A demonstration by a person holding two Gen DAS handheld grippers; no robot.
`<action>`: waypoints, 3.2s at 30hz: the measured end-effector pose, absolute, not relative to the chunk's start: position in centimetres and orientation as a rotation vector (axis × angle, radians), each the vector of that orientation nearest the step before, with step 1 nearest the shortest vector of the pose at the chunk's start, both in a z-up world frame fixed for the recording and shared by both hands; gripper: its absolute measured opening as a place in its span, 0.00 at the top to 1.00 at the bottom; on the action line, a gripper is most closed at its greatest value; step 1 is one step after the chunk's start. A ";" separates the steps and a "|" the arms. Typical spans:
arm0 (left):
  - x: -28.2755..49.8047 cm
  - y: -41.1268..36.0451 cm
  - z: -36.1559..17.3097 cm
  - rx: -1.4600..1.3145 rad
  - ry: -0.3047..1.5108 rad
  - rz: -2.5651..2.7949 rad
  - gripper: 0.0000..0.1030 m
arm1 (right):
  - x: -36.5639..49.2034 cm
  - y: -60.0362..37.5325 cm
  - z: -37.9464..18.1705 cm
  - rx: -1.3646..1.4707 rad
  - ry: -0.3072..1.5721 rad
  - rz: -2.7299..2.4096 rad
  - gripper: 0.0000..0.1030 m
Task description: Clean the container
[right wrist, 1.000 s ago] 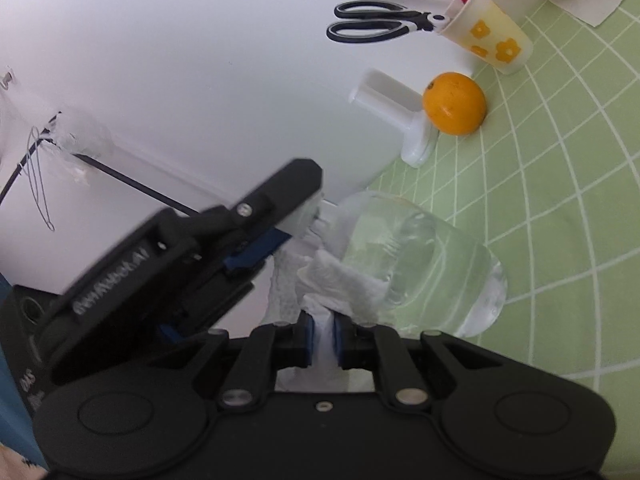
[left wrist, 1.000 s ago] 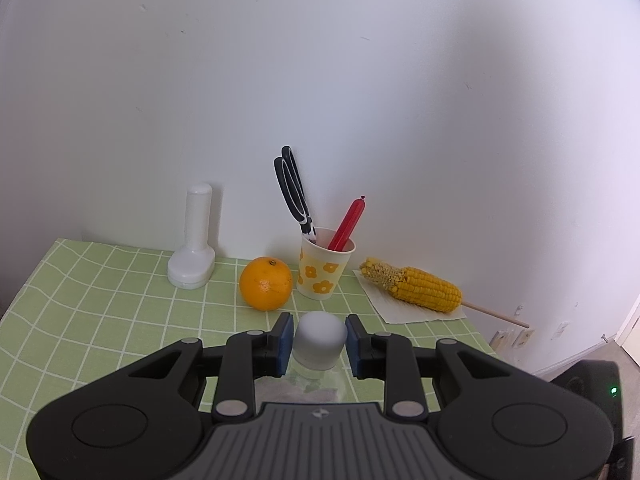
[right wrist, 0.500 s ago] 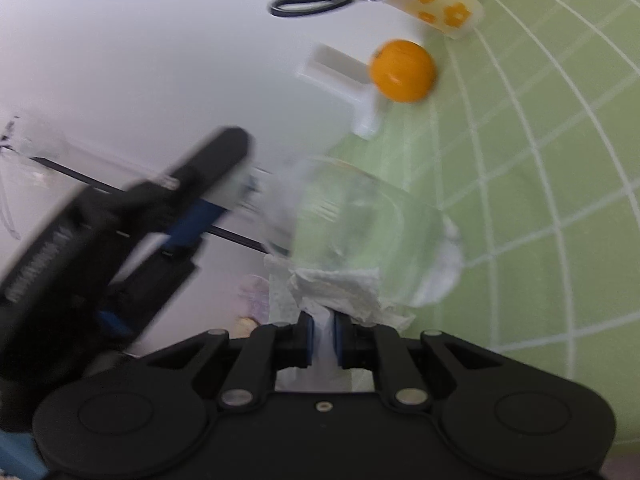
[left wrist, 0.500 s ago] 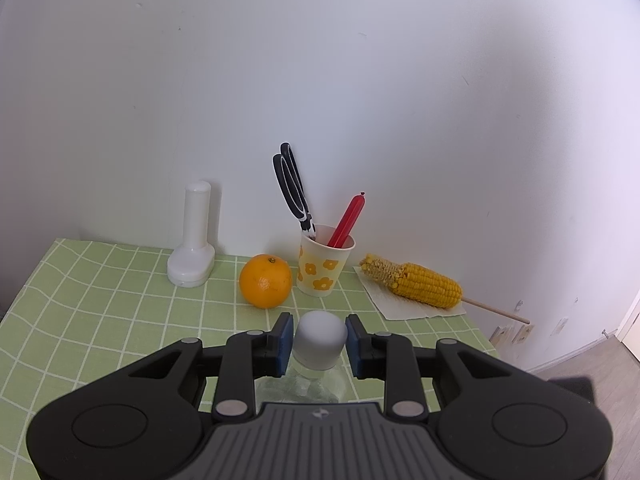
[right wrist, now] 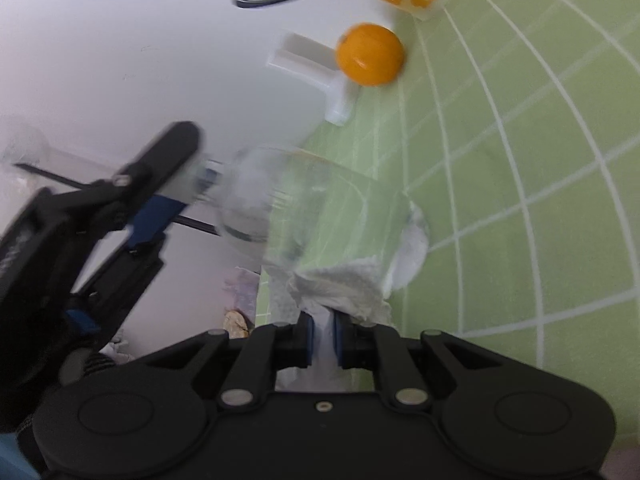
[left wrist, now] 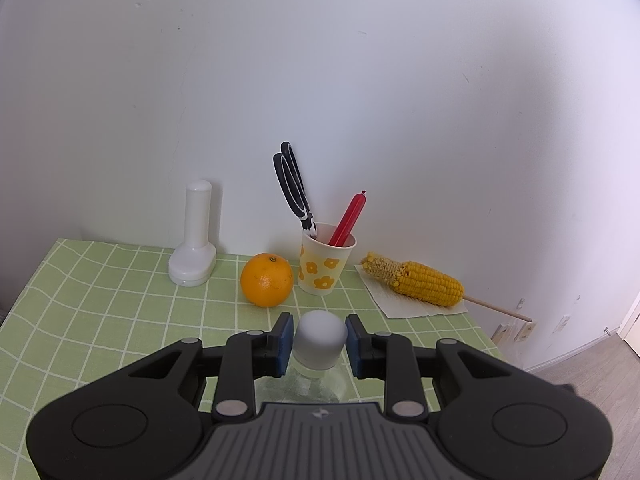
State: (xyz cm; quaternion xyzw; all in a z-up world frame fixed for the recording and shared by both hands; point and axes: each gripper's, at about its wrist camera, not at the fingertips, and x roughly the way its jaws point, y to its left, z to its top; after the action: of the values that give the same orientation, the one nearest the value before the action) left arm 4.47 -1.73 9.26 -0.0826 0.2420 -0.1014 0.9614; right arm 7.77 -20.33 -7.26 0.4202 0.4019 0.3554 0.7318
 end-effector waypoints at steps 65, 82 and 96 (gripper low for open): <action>4.7 -1.4 8.2 -0.151 0.501 -0.199 0.72 | 12.5 -23.8 -6.2 1.045 0.629 0.722 0.89; 4.6 -1.3 8.4 -0.144 0.512 -0.207 0.72 | 16.1 -22.3 -7.3 0.978 0.700 0.864 0.89; 4.7 -1.3 8.2 -0.160 0.515 -0.204 0.71 | 13.7 -22.5 -6.2 0.646 0.646 0.787 0.89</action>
State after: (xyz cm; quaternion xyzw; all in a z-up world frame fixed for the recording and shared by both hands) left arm 4.71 -1.27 8.17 -0.0787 0.2541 -0.1005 0.9587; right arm 13.75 -22.45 -6.17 0.3039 0.3037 0.3703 0.8236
